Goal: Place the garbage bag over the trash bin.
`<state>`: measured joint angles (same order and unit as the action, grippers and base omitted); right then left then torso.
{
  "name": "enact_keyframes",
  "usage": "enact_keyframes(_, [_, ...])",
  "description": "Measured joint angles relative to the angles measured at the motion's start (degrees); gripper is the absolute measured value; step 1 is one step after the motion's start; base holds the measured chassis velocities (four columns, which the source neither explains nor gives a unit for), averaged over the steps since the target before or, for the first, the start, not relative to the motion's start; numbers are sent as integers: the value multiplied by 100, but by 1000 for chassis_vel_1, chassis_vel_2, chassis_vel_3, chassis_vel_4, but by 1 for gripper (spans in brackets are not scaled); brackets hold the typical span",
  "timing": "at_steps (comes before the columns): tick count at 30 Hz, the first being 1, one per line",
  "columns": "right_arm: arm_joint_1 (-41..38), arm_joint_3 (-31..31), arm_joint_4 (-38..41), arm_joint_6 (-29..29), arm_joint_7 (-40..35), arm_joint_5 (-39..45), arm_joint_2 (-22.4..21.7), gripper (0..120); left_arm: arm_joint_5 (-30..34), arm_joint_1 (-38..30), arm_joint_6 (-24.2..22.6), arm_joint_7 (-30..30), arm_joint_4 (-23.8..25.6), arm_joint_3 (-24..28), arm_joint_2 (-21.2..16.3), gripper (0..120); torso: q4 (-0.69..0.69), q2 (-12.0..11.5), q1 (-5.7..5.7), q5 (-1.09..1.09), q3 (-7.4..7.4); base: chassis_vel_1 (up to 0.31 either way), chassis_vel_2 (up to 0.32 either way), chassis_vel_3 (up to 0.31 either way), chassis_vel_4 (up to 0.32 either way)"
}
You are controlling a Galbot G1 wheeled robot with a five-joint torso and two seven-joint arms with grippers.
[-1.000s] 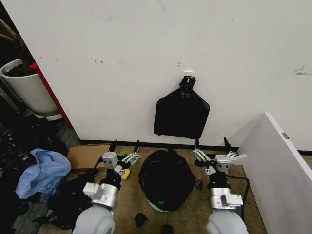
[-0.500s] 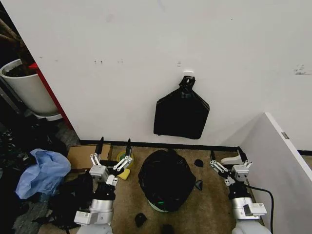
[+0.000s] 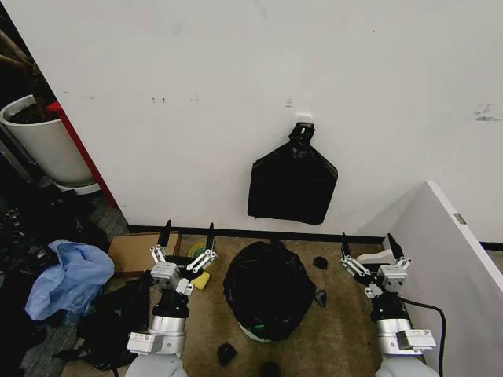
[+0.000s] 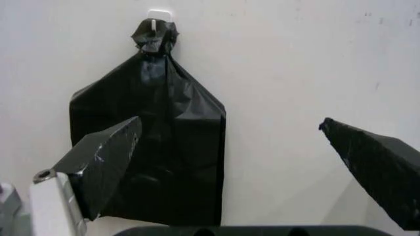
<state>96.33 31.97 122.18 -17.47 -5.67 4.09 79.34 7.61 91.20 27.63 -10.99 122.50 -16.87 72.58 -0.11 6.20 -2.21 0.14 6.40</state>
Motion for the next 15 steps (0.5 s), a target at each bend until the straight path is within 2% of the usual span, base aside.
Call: enact_keyframes(15, [-120,-186,72,-9,-46,-47,39,100,-21,233,18,-114,169,-27,61,100,0,0,0,0,0,0,0,0,0])
